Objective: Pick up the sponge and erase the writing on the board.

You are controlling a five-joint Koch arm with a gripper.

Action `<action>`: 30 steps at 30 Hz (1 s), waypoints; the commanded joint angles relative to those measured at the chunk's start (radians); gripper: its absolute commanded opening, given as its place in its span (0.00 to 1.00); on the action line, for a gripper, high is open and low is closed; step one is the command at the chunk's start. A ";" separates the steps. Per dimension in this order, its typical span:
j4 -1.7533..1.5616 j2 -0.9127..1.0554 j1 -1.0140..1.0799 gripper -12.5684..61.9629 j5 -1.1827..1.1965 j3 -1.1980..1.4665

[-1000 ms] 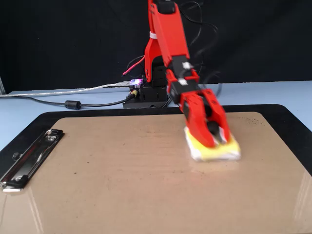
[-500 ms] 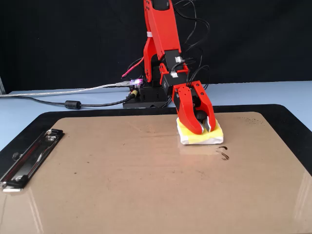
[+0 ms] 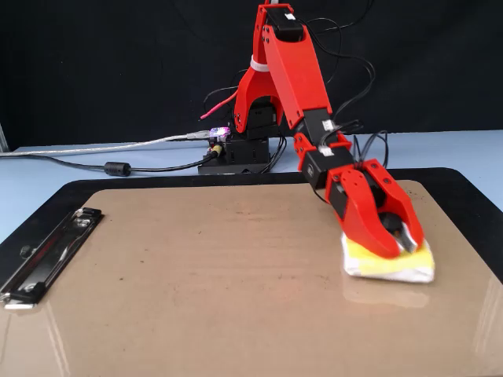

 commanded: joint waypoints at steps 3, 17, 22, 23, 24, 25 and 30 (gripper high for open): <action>0.009 0.331 -0.055 0.06 -0.043 0.325; 0.011 -0.066 -0.074 0.06 -0.044 -0.115; 0.206 0.238 -0.081 0.06 -0.058 -0.015; 0.287 0.319 -0.084 0.06 -0.078 -0.005; 0.397 0.419 -0.094 0.06 -0.117 -0.003; 0.483 0.488 -0.117 0.06 -0.153 -0.008; 0.695 0.614 -0.298 0.06 -0.313 -0.078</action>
